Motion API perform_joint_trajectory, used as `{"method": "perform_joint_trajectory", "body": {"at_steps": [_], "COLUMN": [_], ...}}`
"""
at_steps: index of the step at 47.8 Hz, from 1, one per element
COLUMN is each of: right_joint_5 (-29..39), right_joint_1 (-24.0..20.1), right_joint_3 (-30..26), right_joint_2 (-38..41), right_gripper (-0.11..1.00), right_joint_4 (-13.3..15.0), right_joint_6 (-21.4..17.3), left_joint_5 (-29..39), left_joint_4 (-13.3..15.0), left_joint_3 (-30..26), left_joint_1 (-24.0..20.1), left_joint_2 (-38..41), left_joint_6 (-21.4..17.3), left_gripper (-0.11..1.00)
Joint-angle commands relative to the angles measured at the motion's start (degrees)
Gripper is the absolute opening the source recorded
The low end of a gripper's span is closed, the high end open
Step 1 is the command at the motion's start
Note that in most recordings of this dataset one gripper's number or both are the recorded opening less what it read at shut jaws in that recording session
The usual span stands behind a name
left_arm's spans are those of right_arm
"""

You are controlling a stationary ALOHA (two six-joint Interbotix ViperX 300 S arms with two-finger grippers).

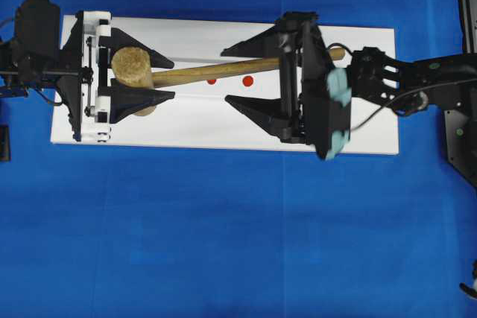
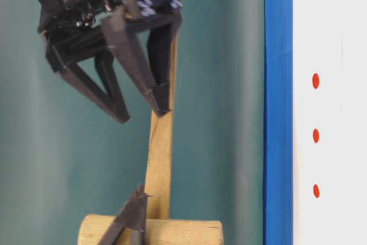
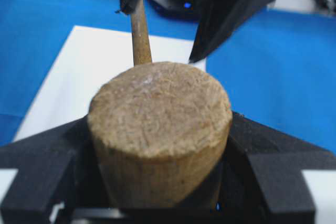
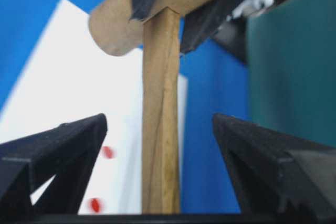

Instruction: Hit the mark with a hammer.

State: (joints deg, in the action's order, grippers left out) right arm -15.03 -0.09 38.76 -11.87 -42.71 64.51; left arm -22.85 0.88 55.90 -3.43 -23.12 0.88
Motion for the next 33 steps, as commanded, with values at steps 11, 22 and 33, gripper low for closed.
{"method": "perform_joint_trajectory", "body": {"at_steps": [11,22,33], "right_joint_5": [1.58,1.85,2.64], "right_joint_1": [0.44,1.05,2.11], "right_joint_3": [0.0,0.09,0.26], "right_joint_2": [-2.64,-2.29,0.88], "right_gripper": [0.96,0.96,0.96], "right_joint_4": [-10.11,-12.66,-14.85], "right_joint_6": [-0.88,-0.88,-0.88], "left_joint_5": [0.09,0.18,0.18], "left_joint_4": [-0.18,-0.18,-0.18], "left_joint_3": [-1.05,-1.14,-1.32], "left_joint_1": [0.53,0.7,0.88], "left_joint_2": [-0.88,-1.05,-1.23], "left_joint_6": [-7.47,-7.47,-7.47], "left_gripper": [0.43,0.43,0.43]}}
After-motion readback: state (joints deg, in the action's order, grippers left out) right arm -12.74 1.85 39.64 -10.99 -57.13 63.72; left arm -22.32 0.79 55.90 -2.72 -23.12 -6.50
